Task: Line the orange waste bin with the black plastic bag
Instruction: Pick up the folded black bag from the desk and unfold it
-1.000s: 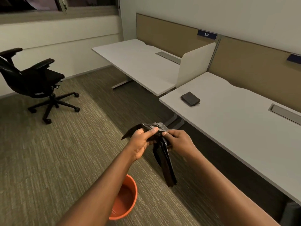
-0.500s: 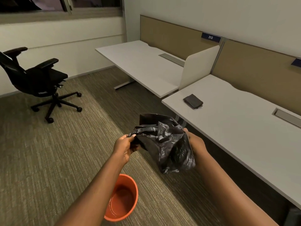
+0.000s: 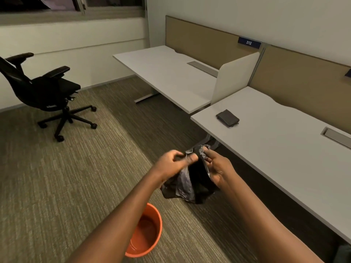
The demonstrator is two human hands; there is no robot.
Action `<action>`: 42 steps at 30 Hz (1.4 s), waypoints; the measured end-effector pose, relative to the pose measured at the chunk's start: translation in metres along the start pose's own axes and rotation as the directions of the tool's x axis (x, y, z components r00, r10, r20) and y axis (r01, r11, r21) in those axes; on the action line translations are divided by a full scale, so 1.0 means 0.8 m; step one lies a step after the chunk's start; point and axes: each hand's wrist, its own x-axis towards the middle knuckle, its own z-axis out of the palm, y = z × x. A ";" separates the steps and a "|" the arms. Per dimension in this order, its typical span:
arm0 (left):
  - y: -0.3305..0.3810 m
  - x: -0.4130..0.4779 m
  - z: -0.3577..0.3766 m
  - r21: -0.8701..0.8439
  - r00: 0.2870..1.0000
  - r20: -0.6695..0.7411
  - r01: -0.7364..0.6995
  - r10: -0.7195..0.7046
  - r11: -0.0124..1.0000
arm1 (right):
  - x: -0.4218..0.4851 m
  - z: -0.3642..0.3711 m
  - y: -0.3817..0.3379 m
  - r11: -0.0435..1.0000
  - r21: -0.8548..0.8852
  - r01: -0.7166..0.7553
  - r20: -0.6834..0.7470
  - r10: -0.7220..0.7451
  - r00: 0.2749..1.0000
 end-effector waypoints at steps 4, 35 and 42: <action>-0.018 0.013 0.008 0.035 0.997 0.064 0.048 -0.050 0.998 | 0.009 -0.002 -0.012 0.981 -0.163 0.110 -0.028 -0.116 0.993; 0.046 0.015 -0.086 -0.811 0.965 -0.261 -0.220 0.000 0.542 | -0.028 0.000 -0.023 0.099 -0.795 0.598 0.501 -0.448 0.740; 0.018 0.027 -0.080 0.258 0.747 -0.563 -0.249 0.354 0.934 | -0.029 0.008 -0.081 0.623 -0.533 0.573 0.490 -0.324 0.809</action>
